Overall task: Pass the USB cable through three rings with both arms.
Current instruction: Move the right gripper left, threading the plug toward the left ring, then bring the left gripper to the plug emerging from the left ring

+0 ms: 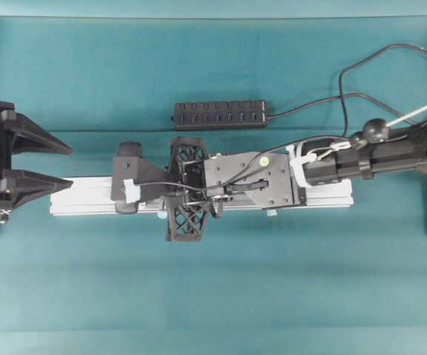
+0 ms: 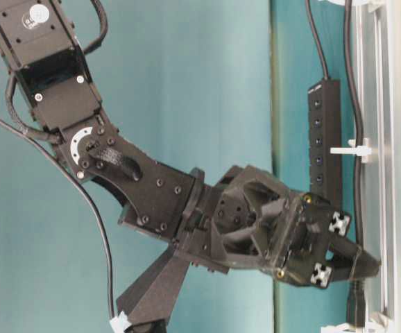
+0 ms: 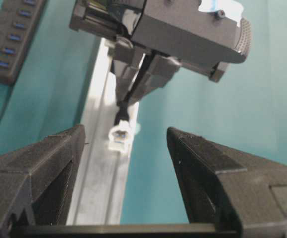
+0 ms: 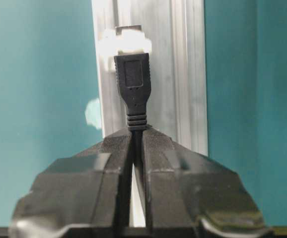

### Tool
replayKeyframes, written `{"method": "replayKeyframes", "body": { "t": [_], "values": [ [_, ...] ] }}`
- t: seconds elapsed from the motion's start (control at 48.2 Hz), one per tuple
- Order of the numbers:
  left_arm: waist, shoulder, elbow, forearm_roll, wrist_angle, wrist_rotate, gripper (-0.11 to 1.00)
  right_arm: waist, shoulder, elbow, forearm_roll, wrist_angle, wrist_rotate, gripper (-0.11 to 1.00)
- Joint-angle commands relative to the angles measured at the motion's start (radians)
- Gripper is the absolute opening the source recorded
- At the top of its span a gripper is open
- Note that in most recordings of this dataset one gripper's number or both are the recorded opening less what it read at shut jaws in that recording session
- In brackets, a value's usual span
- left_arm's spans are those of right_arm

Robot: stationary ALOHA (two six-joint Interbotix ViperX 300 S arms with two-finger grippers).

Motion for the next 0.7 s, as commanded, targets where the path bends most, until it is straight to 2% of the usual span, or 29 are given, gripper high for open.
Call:
{"method": "replayKeyframes", "body": {
  "t": [0.0, 0.684],
  "values": [
    [-0.002, 0.002, -0.011, 0.003, -0.006, 0.0, 0.74, 0.008, -0.003, -0.02, 0.014, -0.018, -0.006, -0.09],
    [-0.002, 0.038, 0.018, 0.003, -0.015, 0.006, 0.74, 0.002, 0.006, -0.029, 0.034, -0.069, 0.0, -0.09]
  ]
}}
